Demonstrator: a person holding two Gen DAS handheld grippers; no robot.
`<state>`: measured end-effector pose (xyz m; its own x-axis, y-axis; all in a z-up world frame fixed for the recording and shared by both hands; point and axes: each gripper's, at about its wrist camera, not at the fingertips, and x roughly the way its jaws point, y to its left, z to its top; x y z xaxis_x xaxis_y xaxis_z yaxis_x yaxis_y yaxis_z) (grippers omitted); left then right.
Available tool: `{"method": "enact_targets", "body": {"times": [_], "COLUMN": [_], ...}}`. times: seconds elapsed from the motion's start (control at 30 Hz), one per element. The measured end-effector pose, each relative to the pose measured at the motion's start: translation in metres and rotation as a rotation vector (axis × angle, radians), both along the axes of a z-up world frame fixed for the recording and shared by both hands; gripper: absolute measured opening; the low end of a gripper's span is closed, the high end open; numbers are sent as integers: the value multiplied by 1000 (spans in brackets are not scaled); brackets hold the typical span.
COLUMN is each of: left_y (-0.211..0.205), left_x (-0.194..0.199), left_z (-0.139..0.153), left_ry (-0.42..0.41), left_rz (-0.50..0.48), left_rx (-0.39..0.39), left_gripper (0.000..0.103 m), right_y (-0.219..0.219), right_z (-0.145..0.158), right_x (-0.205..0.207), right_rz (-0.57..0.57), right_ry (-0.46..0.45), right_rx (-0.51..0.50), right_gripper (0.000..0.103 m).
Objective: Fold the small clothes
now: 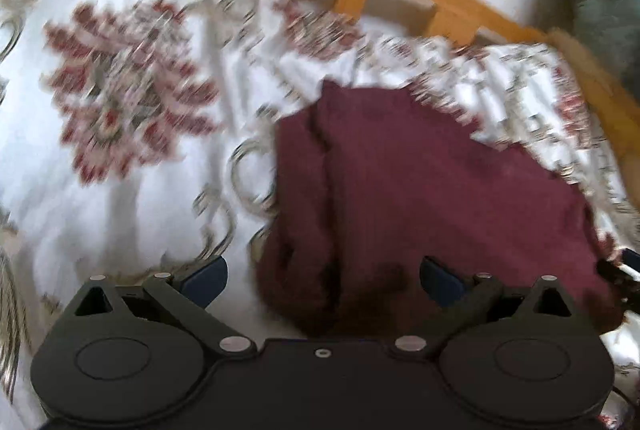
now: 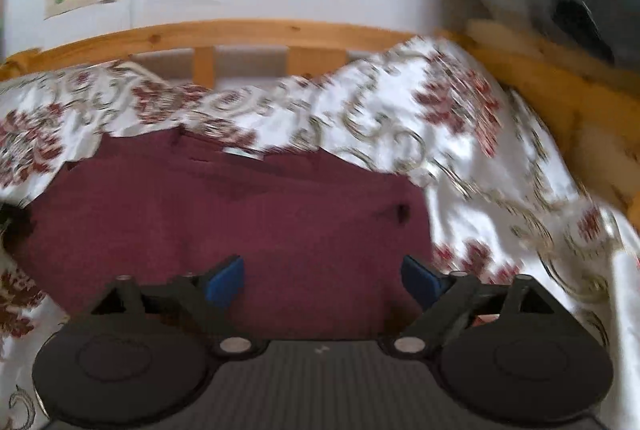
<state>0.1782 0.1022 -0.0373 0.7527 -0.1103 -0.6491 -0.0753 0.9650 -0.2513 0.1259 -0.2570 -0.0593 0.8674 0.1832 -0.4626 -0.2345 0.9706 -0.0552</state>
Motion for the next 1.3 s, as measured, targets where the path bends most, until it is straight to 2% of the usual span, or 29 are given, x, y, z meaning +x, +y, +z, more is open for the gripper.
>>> {"method": "enact_targets", "body": {"times": [0.1,0.23,0.33,0.43,0.53,0.77,0.97,1.17,1.3], "left_y": [-6,-7,4,13,15,8,7,8,8], "left_x": [7,26,34,33,33,33,36,38,39], "left_z": [5,-4,-15,-19,-21,-23,-24,-25,-26], "left_ry": [-22,49,102,102,103,109,111,112,113], "left_rz": [-74,-116,-95,-72,-65,-68,-60,-64,-70], "left_rx": [21,14,-54,-110,-117,-68,-72,-64,-58], "left_gripper": [102,102,102,102,102,102,102,102,102], "right_y": [19,38,47,52,55,61,72,80,80], "right_z": [1,-2,-6,-9,-11,-15,-21,-26,-30], "right_x": [-9,-20,-23,-22,-21,-17,-14,-17,-15], "right_rz": [76,161,185,193,184,143,23,-5,-2], "right_ry": [-55,-83,-79,-72,-73,-75,-64,-125,-110], "right_rx": [-42,-82,-109,-116,-117,-119,-174,-223,-219], "right_gripper": [96,98,101,103,103,103,103,103,103]}}
